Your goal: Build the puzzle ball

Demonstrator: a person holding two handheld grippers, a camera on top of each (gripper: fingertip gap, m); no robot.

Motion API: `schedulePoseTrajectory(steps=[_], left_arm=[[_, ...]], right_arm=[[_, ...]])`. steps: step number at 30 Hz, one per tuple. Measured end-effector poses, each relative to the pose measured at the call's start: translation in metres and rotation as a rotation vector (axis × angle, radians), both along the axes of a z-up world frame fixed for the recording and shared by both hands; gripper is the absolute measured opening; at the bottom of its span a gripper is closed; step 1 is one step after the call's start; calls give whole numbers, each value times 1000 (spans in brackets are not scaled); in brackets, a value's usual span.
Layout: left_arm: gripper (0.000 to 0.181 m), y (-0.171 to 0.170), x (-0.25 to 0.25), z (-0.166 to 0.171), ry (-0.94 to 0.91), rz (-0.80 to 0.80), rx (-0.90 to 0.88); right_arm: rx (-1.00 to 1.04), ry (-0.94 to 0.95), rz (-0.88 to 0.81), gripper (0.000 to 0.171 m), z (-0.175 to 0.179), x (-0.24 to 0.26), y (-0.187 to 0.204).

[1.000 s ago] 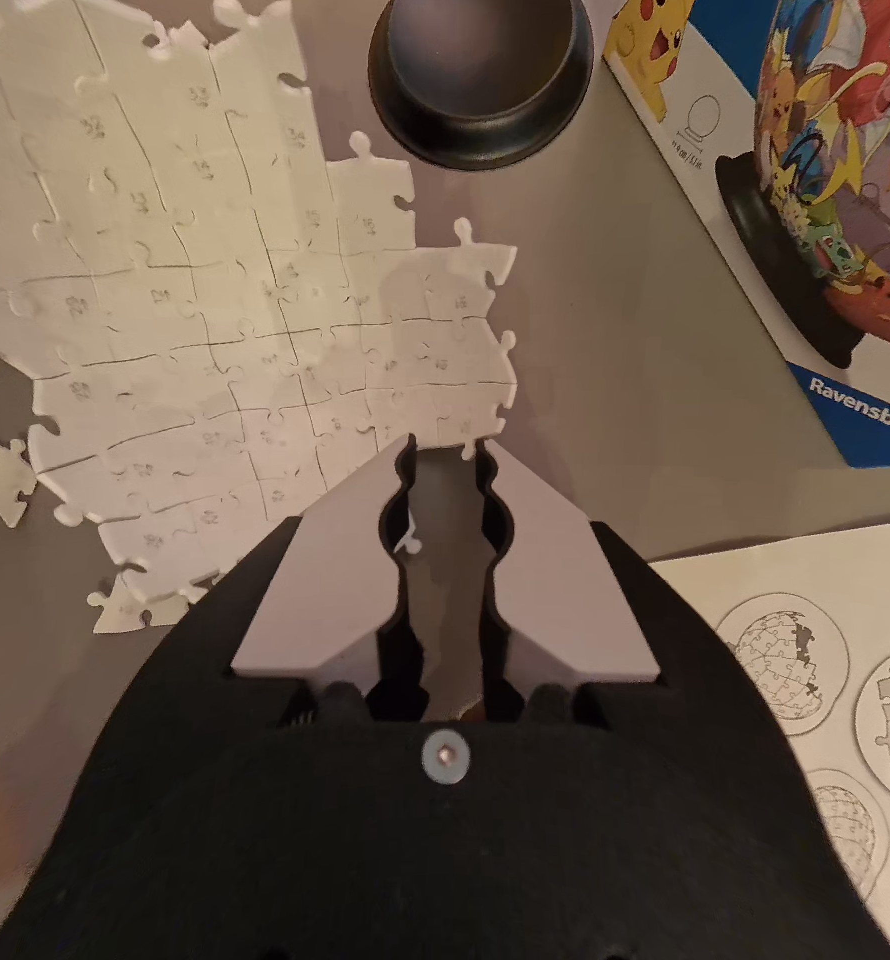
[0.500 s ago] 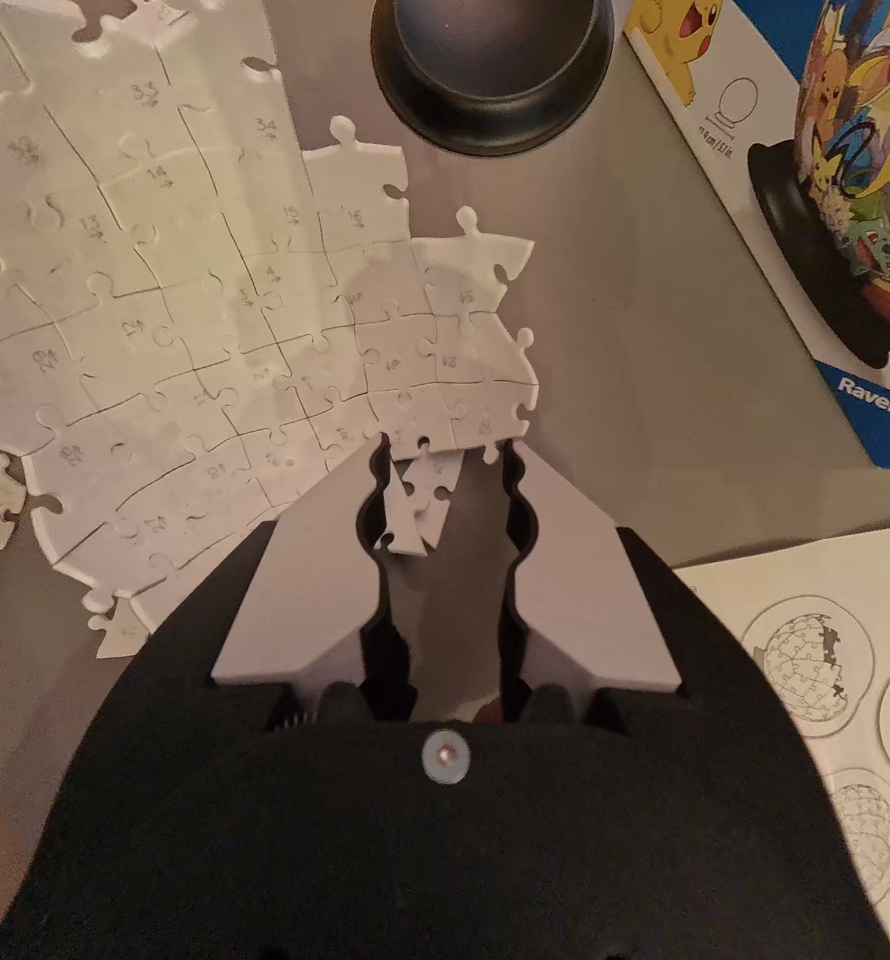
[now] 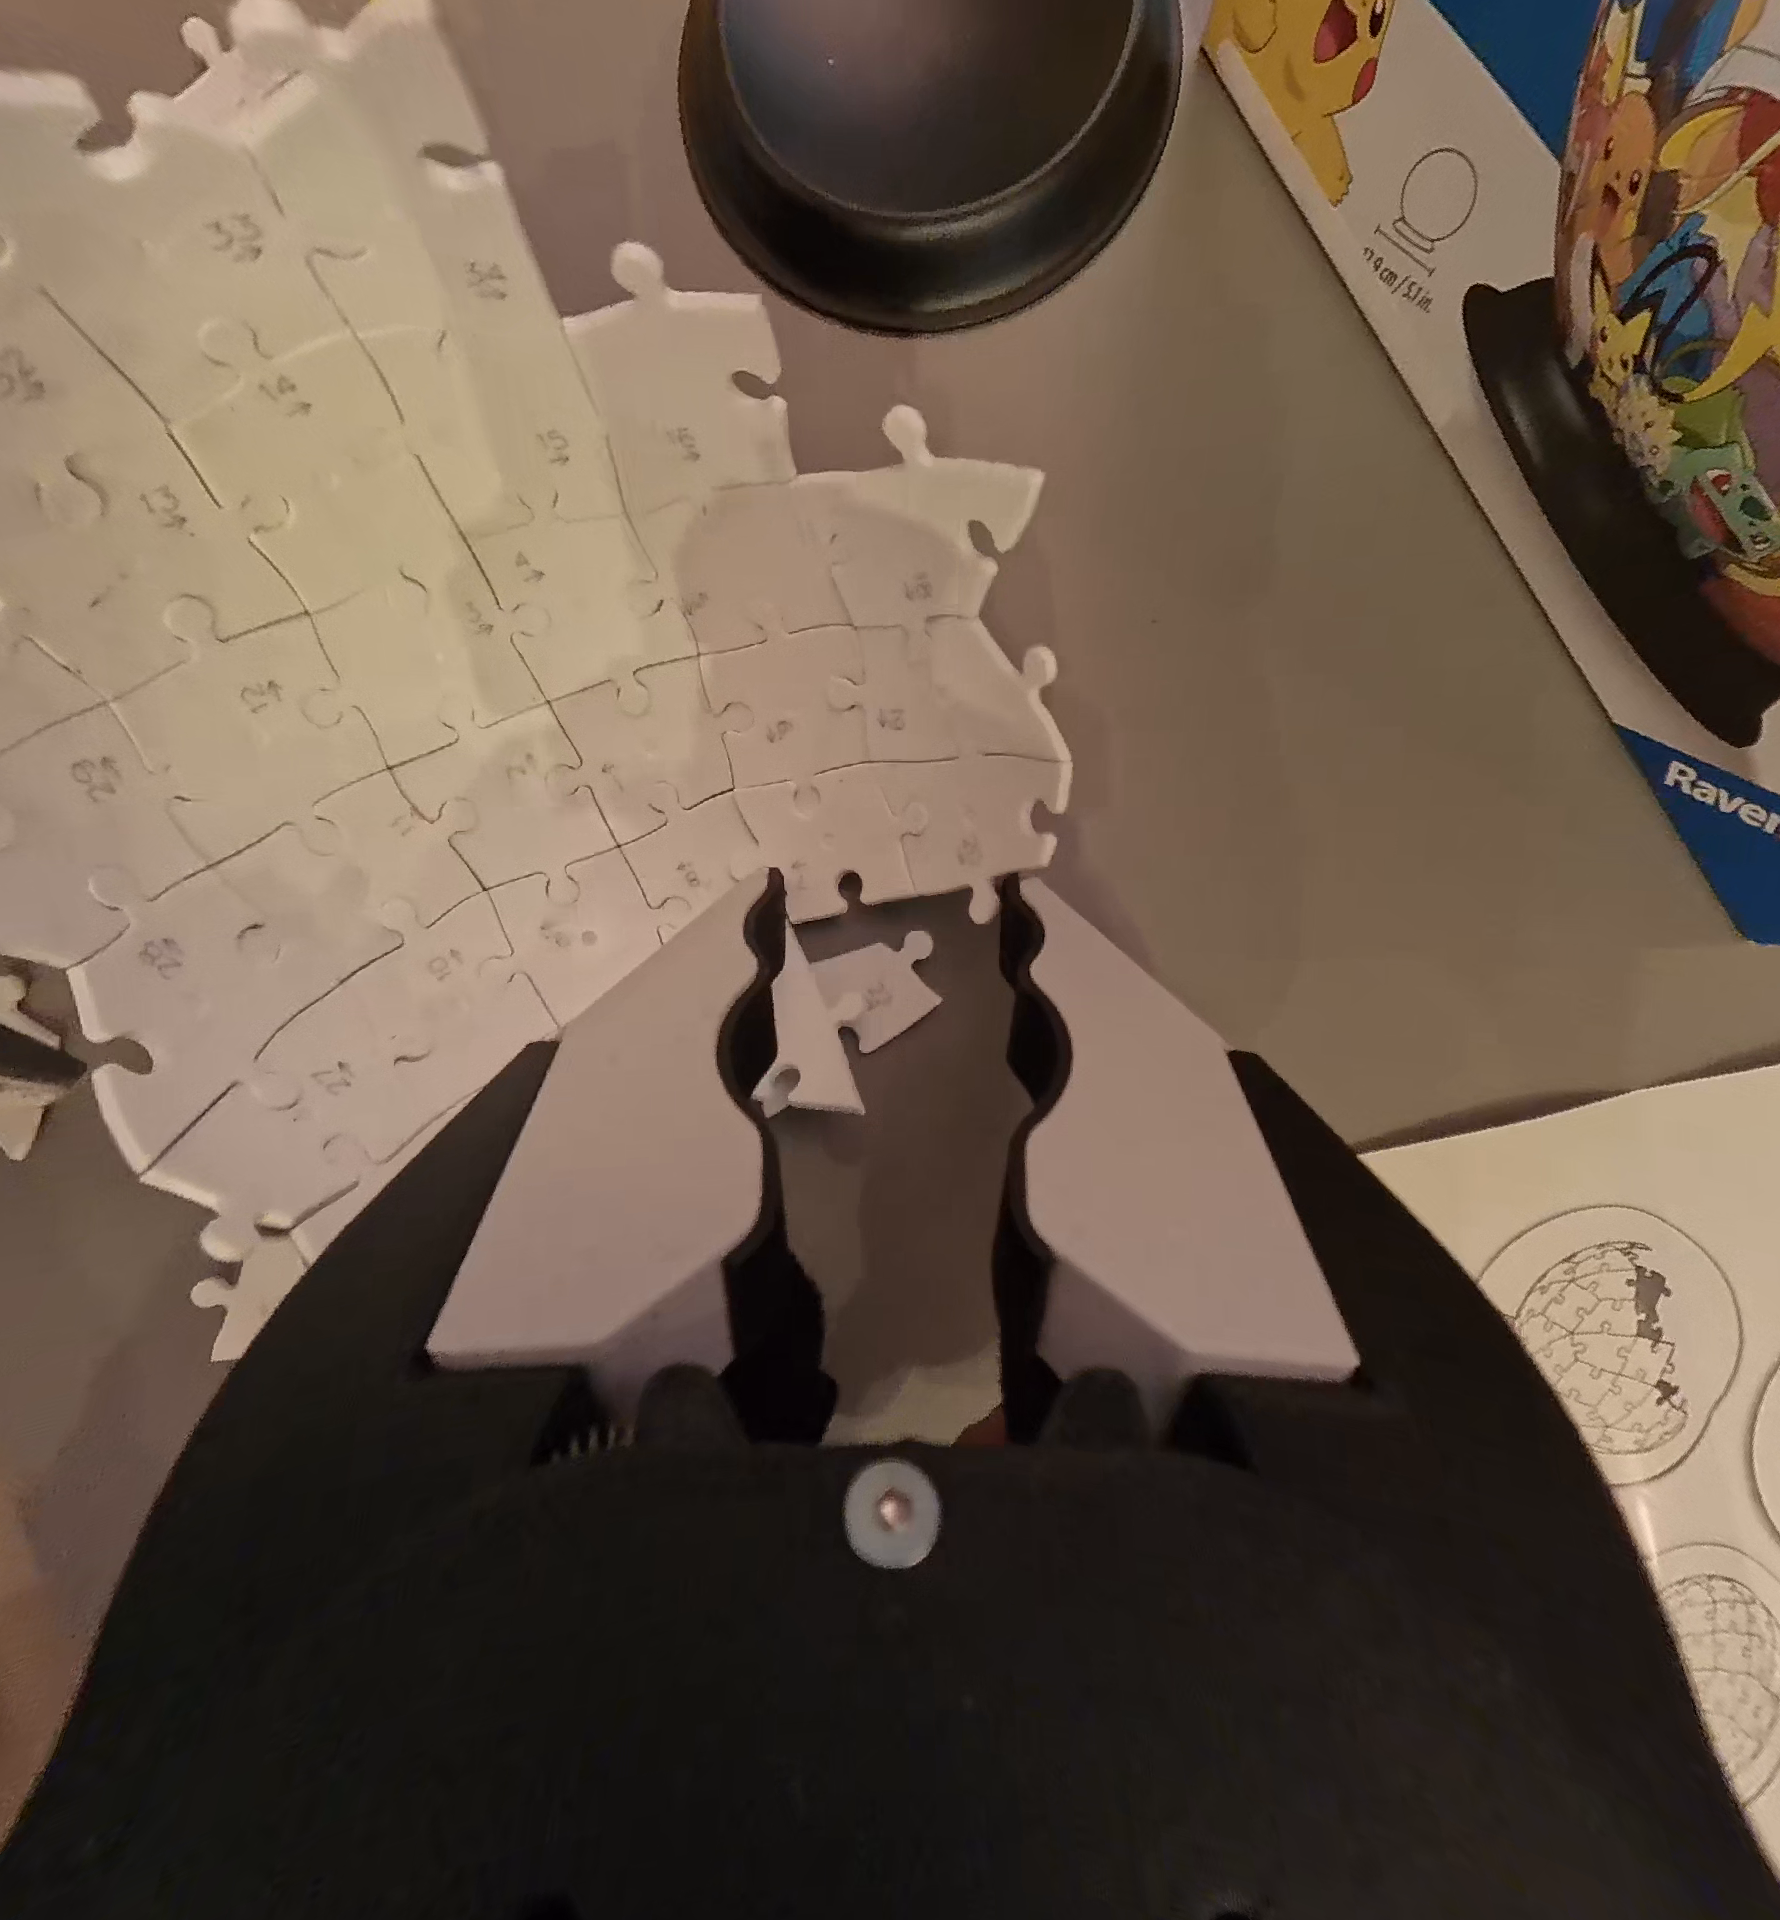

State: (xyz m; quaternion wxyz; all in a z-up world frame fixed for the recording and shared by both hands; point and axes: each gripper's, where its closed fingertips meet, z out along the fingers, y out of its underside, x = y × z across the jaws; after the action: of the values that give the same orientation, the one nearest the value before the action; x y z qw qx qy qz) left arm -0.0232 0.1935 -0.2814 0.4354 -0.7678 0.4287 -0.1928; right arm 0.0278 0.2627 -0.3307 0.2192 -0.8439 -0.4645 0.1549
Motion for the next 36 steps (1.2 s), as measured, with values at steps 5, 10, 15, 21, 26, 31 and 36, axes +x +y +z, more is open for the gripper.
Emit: schedulePoseTrajectory(steps=[5,10,15,21,26,31,36], left_arm=[[94,1,1,-1,1,1,3],[94,1,0,6,-17,10,20],[94,4,-3,4,-17,14,14],[96,7,-1,2,-23,19,11],[96,9,0,3,-18,18,21],[96,9,1,3,-16,18,24],[98,10,2,3,-25,22,23]], right_arm=[[16,2,-2,40,0,-1,1],[52,39,-22,48,0,0,5],[78,57,-53,61,-1,2,11],[104,68,-105,82,-2,7,20],[64,21,-108,85,-3,8,21],[12,-72,-87,90,-4,10,22],[11,-170,-49,91,-2,8,24]])
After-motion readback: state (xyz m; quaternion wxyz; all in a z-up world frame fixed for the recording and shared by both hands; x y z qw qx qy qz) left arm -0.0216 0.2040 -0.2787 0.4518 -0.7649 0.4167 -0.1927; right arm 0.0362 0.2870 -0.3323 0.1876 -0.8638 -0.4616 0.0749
